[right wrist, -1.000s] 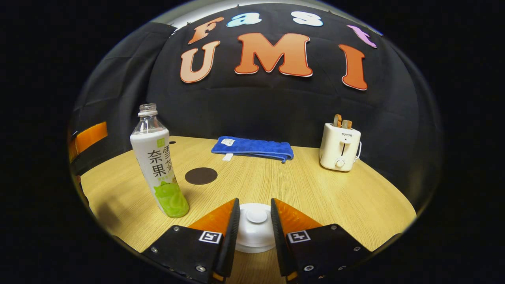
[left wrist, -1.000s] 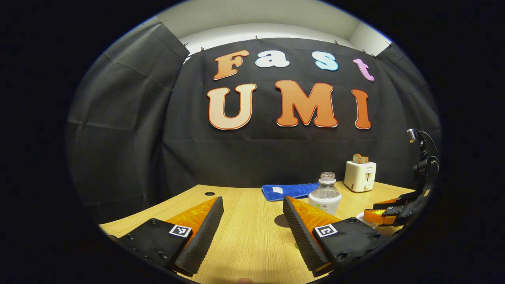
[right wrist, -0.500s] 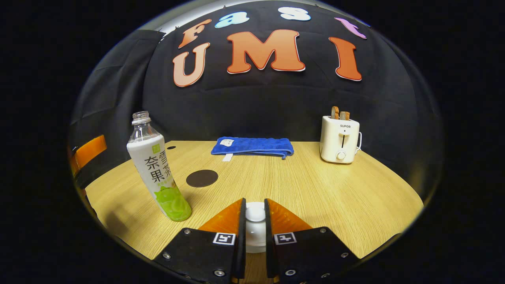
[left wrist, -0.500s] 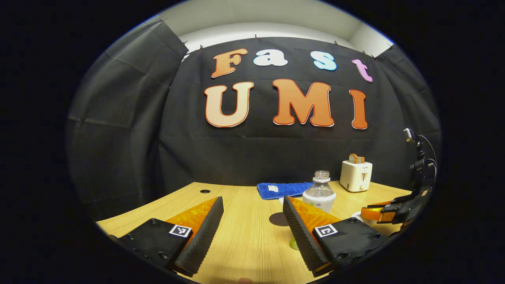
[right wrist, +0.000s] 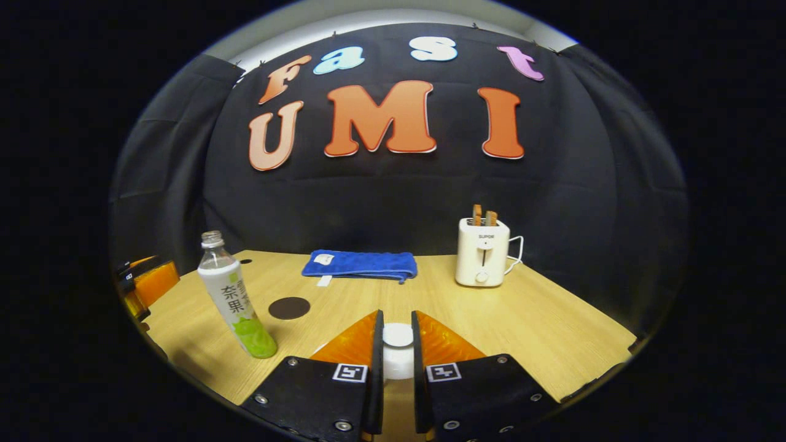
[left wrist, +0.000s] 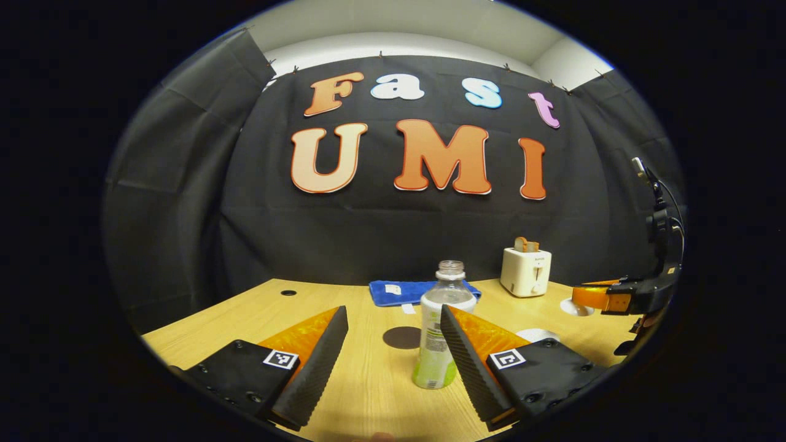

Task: Open the teacup lid with one hand, grasp the water bottle and pour water into the teacup with the other hand; after pouring, place the water bottle on the coaster and then close the teacup lid.

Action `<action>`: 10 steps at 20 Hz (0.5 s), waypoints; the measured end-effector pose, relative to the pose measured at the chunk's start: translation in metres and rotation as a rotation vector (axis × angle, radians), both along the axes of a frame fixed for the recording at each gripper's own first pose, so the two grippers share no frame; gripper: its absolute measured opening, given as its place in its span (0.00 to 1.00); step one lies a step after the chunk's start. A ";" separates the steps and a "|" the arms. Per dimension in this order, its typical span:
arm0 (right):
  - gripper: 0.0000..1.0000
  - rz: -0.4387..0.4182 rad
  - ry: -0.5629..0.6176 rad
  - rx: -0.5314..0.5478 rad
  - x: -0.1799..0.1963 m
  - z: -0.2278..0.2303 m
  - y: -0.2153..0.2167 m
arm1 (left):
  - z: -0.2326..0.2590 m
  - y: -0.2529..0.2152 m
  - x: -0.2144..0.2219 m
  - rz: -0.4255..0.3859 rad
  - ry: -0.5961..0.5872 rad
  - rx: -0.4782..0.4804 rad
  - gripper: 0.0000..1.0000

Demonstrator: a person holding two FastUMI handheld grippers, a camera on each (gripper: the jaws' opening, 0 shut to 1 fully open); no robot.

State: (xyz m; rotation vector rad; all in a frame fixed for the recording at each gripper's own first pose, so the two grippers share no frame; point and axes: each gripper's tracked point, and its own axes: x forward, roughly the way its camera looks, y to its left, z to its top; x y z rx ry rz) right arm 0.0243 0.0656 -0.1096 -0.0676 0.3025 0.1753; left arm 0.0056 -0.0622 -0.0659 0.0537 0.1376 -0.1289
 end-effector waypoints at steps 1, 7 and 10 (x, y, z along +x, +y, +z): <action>0.20 -0.023 0.010 0.012 0.002 -0.001 -0.011 | -0.003 -0.008 0.000 -0.017 0.007 -0.001 0.96; 0.20 -0.126 0.033 0.026 0.010 -0.008 -0.051 | -0.042 -0.042 0.006 -0.068 0.072 0.026 0.97; 0.20 -0.129 0.041 0.025 0.010 -0.011 -0.052 | -0.059 -0.050 0.015 -0.074 0.107 0.032 0.98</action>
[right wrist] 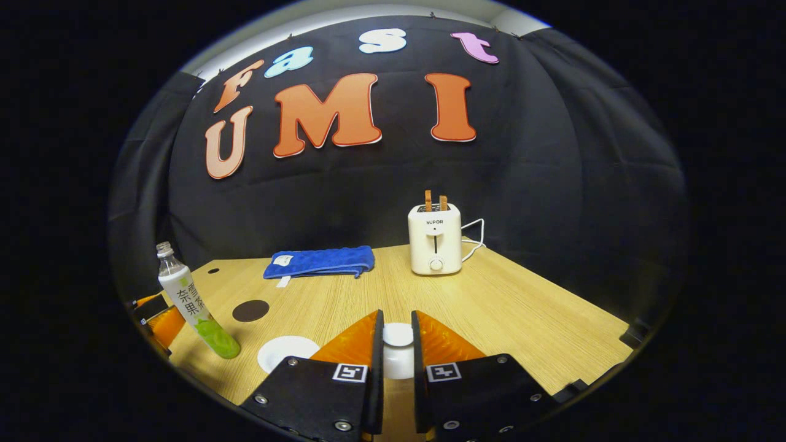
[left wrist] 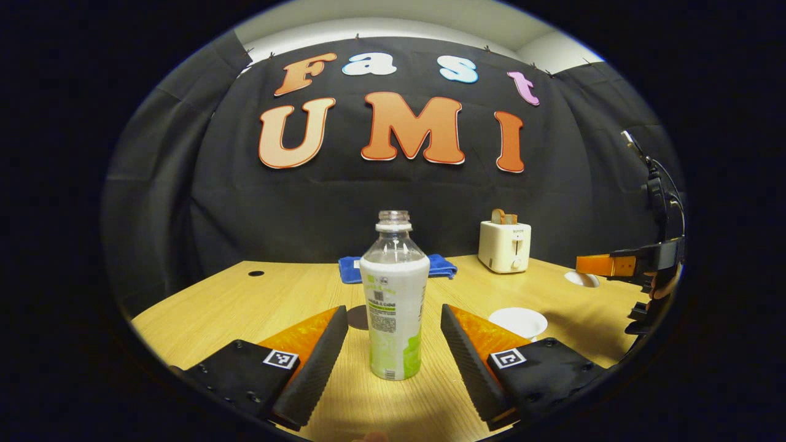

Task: Open the teacup lid with one hand, grasp the water bottle and pour water into the teacup with the other hand; after pouring, place the water bottle on the coaster and then close the teacup lid.

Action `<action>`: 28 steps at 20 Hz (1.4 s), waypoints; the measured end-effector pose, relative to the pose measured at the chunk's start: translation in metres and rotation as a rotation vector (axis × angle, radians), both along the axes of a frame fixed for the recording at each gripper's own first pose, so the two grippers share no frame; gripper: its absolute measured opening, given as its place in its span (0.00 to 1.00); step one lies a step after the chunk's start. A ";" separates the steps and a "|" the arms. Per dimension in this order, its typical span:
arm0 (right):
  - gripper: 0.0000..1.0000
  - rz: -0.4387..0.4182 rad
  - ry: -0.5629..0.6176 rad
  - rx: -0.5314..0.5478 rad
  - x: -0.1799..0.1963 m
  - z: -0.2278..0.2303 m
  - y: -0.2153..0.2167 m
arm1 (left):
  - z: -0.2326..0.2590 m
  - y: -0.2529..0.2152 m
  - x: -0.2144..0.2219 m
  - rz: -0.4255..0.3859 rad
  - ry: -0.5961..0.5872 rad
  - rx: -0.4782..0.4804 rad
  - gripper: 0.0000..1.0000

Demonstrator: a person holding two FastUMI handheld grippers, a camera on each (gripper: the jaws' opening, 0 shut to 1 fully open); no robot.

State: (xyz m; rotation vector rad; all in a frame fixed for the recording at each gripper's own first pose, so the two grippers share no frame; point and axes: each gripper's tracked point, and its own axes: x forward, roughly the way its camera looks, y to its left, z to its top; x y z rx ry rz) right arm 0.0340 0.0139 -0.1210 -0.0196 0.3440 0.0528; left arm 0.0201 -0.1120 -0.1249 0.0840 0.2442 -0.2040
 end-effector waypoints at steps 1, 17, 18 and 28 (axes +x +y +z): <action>0.20 0.002 0.002 -0.003 0.000 -0.001 0.001 | -0.005 -0.002 0.003 0.000 0.009 -0.003 0.98; 0.20 0.007 0.009 0.007 -0.003 0.001 -0.001 | -0.041 -0.005 0.028 -0.002 0.087 -0.006 0.68; 0.20 0.006 0.008 0.006 -0.003 0.001 0.000 | -0.040 -0.006 0.027 -0.006 0.088 0.005 0.69; 0.20 -0.016 -0.002 0.019 -0.004 0.008 -0.014 | -0.011 -0.018 0.024 -0.134 0.002 0.350 0.69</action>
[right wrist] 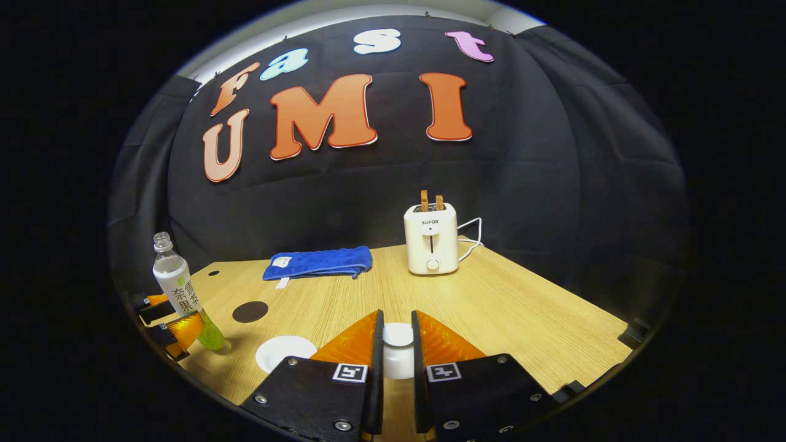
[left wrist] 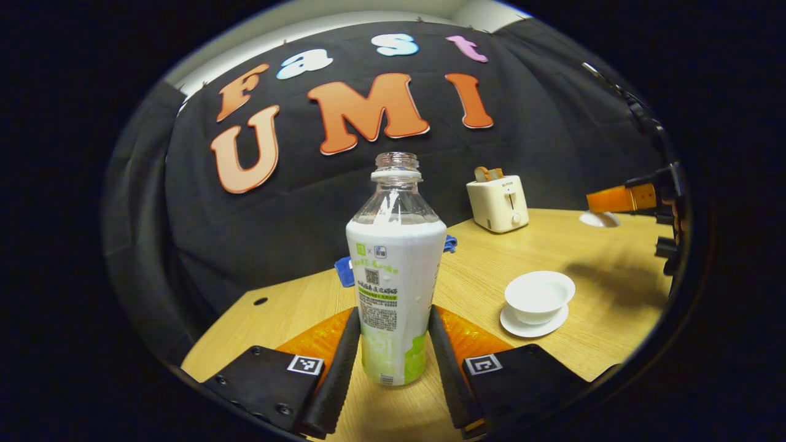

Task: Open the teacup lid with one hand, grasp the water bottle and pour water into the teacup with the other hand; after pouring, place the water bottle on the coaster and then close the teacup lid.

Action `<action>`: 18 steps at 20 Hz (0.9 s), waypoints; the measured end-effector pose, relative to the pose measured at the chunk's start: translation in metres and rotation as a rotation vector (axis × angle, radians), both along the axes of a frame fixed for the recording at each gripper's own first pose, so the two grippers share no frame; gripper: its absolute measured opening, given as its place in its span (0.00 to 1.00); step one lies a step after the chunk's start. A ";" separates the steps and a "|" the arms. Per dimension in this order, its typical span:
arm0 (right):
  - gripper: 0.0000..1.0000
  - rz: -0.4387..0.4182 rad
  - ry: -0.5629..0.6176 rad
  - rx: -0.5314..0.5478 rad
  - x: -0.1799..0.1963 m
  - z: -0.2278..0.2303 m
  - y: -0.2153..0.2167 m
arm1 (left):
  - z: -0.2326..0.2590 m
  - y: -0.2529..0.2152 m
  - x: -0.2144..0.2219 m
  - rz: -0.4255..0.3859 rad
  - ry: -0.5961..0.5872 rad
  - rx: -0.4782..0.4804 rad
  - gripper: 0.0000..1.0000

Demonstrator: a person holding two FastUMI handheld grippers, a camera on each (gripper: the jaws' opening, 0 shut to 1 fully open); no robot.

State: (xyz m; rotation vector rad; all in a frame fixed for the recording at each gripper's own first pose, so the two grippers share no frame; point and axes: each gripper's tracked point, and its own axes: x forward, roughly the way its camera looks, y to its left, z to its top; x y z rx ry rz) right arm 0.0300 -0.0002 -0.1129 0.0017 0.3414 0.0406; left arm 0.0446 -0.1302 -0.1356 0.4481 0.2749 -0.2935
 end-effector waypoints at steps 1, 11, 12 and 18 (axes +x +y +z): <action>0.20 -0.004 -0.002 0.005 0.000 0.001 -0.002 | -0.001 0.000 -0.001 -0.017 -0.014 0.050 0.69; 0.20 -0.038 -0.006 0.024 -0.001 0.004 -0.019 | -0.017 -0.005 0.015 -0.182 -0.091 0.541 0.69; 0.20 -0.039 -0.005 0.026 -0.001 0.005 -0.019 | -0.019 -0.006 0.017 -0.198 -0.097 0.582 0.69; 0.20 -0.046 -0.009 0.032 -0.002 0.006 -0.025 | -0.023 -0.013 0.014 -0.299 -0.139 0.804 0.67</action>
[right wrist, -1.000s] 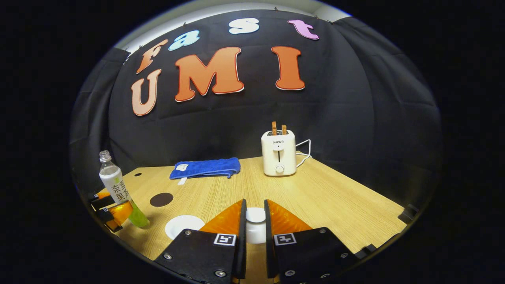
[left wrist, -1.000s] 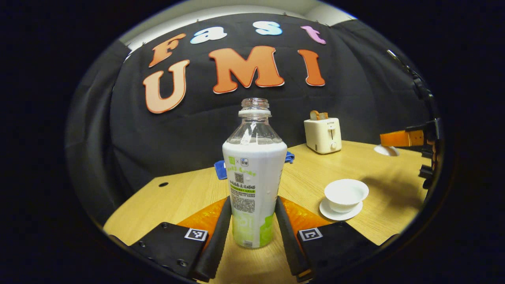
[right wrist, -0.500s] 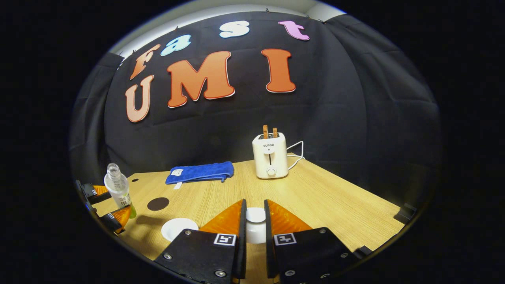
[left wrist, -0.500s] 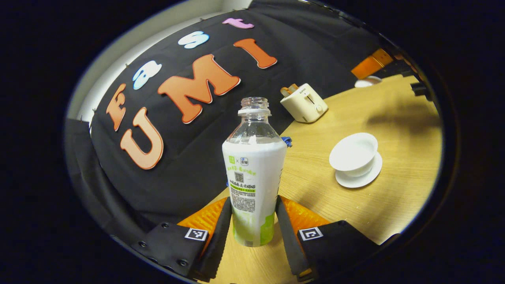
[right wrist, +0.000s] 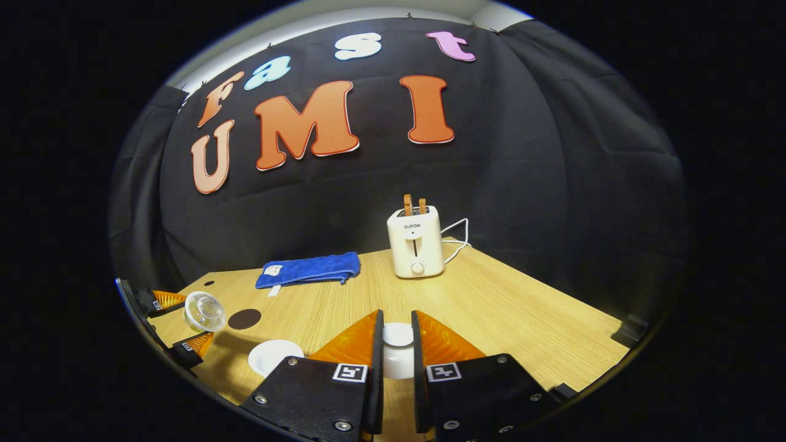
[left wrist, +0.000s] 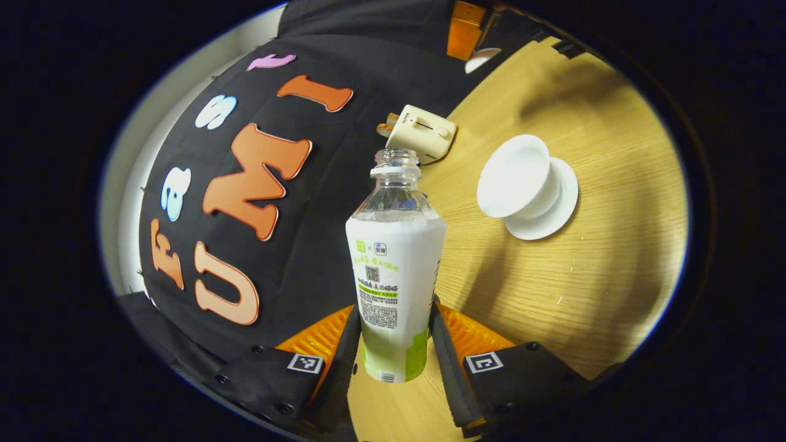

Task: Open the teacup lid with one hand, grasp the water bottle and pour water into the teacup with the other hand; after pouring, place the water bottle on the coaster and then close the teacup lid.

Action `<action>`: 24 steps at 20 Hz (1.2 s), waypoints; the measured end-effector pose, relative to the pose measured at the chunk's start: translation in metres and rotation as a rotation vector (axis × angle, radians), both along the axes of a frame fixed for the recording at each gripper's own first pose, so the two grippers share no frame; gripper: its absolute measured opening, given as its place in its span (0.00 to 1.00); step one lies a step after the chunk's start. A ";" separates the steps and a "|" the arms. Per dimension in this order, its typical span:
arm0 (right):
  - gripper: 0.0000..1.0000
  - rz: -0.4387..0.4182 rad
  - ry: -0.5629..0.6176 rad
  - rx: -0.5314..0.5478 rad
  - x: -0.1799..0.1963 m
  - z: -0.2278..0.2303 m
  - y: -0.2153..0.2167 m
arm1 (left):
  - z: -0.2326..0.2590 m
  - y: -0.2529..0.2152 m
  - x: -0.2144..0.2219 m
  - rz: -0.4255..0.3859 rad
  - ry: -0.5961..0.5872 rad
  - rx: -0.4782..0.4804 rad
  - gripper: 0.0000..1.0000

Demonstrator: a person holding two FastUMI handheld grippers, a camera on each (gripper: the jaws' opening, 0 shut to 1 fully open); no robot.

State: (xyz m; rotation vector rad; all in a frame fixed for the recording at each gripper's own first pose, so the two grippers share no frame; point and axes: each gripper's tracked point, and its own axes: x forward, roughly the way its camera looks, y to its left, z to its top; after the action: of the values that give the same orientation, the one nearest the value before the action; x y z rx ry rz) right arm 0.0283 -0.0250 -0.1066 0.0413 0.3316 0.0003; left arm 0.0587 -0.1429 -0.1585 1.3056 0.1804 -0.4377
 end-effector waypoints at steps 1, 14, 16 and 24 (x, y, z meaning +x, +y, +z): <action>0.20 -0.003 0.001 0.002 0.000 0.000 -0.001 | 0.002 -0.002 -0.001 -0.012 -0.010 0.023 0.70; 0.20 0.014 0.010 0.011 -0.001 -0.001 -0.001 | 0.002 -0.018 -0.004 -0.168 0.008 0.335 0.70; 0.20 0.009 0.012 0.012 -0.001 -0.002 -0.004 | 0.001 -0.024 -0.001 -0.194 0.010 0.366 0.67; 0.20 0.004 0.016 0.012 -0.002 -0.002 -0.008 | 0.005 -0.036 0.004 -0.271 0.005 0.531 0.67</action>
State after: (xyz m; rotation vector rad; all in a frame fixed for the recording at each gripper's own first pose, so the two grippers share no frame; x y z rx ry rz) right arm 0.0264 -0.0328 -0.1090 0.0529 0.3480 0.0058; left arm 0.0631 -0.1784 -0.1540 1.8622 0.1273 -0.6517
